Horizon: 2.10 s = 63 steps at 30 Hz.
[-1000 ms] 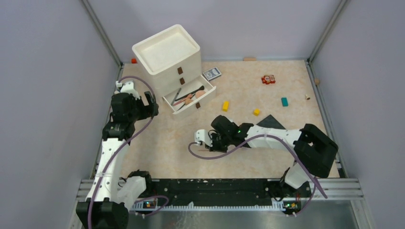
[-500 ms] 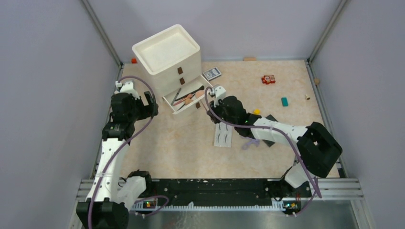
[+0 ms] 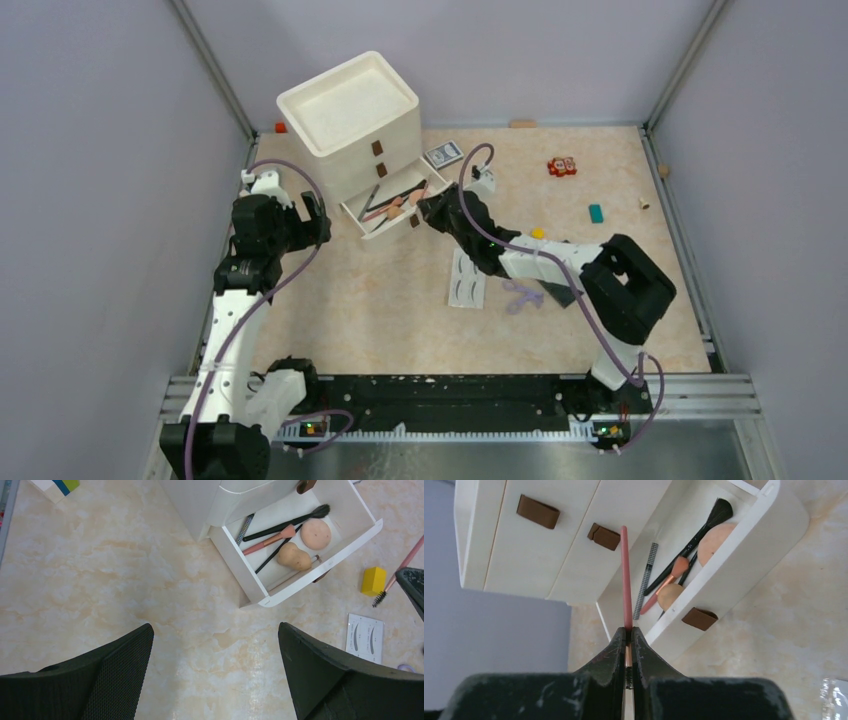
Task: Organize the makeup
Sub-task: Place the makeup brush in the drawer, then pick up the makeup tool from the center of the board.
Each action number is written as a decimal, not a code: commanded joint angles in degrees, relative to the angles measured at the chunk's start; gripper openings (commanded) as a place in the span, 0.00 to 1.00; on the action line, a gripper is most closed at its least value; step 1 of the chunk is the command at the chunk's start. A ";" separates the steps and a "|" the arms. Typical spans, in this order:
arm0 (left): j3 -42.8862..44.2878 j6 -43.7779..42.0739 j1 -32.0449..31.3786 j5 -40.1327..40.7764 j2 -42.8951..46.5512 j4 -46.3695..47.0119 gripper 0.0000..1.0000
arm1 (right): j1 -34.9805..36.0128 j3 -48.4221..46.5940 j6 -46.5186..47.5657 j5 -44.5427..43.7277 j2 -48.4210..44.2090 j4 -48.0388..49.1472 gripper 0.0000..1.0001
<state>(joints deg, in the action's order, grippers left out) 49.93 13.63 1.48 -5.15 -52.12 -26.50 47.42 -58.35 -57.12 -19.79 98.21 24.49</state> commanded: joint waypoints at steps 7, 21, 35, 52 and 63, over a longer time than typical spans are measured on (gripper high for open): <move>-0.02 0.79 1.10 -0.42 1.10 2.99 0.99 | -0.18 -15.95 -16.21 -6.97 11.57 -2.16 0.08; -0.26 0.87 1.42 -1.04 0.84 3.20 0.99 | -1.54 -19.18 -9.88 -2.18 15.35 2.89 0.29; -0.39 1.05 1.78 -1.87 0.89 3.46 0.99 | -3.15 -2.97 20.97 -4.22 -4.78 4.77 0.29; -0.37 1.14 2.22 -3.58 -0.13 3.72 0.99 | -7.55 1.94 34.64 -5.40 -24.89 -44.47 0.37; -0.42 1.23 2.30 -4.65 -0.80 4.00 0.99 | -9.57 -4.23 51.15 6.63 -14.37 -73.82 0.45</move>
<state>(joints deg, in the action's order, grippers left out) 49.71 14.79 3.40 -8.62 -52.86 -25.47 38.06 -59.68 -13.39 -15.97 81.38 -38.48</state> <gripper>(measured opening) 0.989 0.447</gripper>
